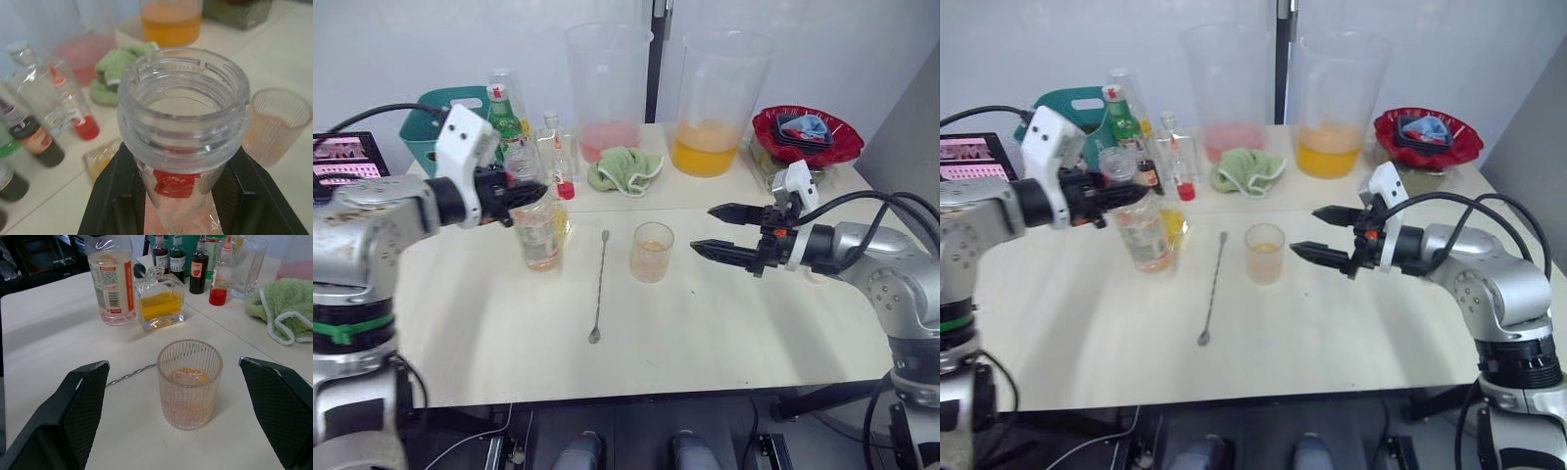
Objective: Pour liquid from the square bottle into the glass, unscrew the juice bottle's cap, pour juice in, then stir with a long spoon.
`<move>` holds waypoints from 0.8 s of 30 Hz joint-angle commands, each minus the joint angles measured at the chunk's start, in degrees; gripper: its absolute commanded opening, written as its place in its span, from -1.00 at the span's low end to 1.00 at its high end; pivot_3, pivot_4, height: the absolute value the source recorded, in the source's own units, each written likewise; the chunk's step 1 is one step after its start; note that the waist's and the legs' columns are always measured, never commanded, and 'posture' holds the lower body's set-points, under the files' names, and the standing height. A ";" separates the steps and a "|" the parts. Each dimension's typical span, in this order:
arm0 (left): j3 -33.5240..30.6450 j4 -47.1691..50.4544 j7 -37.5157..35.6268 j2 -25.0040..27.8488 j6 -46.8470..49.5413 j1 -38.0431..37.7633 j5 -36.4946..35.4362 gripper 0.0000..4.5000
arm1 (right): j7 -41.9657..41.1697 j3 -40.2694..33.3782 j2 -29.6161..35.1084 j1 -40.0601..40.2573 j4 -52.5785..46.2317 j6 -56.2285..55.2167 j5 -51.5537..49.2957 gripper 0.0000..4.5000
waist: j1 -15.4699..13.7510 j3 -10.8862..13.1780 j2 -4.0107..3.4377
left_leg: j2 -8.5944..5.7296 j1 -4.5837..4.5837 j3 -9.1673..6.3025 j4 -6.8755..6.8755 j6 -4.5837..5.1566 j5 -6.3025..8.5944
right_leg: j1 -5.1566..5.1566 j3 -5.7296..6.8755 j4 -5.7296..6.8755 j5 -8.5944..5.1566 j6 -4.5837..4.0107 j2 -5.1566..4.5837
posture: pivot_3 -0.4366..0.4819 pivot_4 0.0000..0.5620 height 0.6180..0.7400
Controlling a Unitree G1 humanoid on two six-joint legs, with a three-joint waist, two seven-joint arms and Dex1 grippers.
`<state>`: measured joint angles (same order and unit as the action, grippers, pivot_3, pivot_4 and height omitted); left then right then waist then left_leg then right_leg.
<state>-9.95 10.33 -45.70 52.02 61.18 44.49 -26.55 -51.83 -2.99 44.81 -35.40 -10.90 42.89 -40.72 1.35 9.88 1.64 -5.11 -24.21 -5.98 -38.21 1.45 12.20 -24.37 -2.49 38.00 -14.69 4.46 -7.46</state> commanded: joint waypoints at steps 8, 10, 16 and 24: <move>-1.44 -15.08 3.14 0.77 -11.13 3.02 4.63 -0.39 | -1.56 -1.72 -0.48 -0.84 -1.62 -0.43 0.58 1.00 | -1.30 0.01 0.03 | -0.02 -0.01 -0.03 -0.02 -0.02 0.00 | 0.08 0.09 -0.04 0.04 -0.07 -0.05 | -0.05 -0.47 1.00; -1.08 -18.58 5.14 -0.36 -12.83 4.57 6.18 -0.39 | -1.46 -1.95 -0.45 -0.64 -2.12 -0.20 0.43 1.00 | -1.23 0.00 0.04 | -0.02 -0.01 -0.03 -0.02 -0.03 -0.01 | 0.07 0.10 -0.02 0.05 -0.07 -0.05 | -0.05 -0.47 1.00; 0.26 -25.88 6.53 -3.76 -18.21 7.49 8.59 -0.39 | -1.07 -2.19 0.61 0.93 -3.66 -0.13 1.34 1.00 | -0.71 0.00 0.05 | -0.02 -0.04 -0.03 -0.01 -0.03 -0.01 | 0.01 0.09 0.00 0.05 -0.08 -0.05 | -0.05 -0.47 1.00; 2.06 -35.53 7.32 -6.92 -22.50 11.15 11.74 -0.39 | -0.36 -2.60 1.18 1.74 -4.39 0.04 1.40 1.00 | -0.58 -0.01 0.05 | -0.03 -0.06 -0.03 -0.01 -0.03 -0.01 | 0.01 0.09 0.01 0.05 -0.08 -0.05 | -0.05 -0.47 1.00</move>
<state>-7.33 -25.15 -38.64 44.29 40.50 53.84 -15.61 -52.27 -3.33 45.10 -33.29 -13.27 43.07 -39.27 0.77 9.87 1.69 -5.14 -24.26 -6.01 -38.22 1.43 12.19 -24.37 -2.41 38.02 -14.64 4.38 -7.51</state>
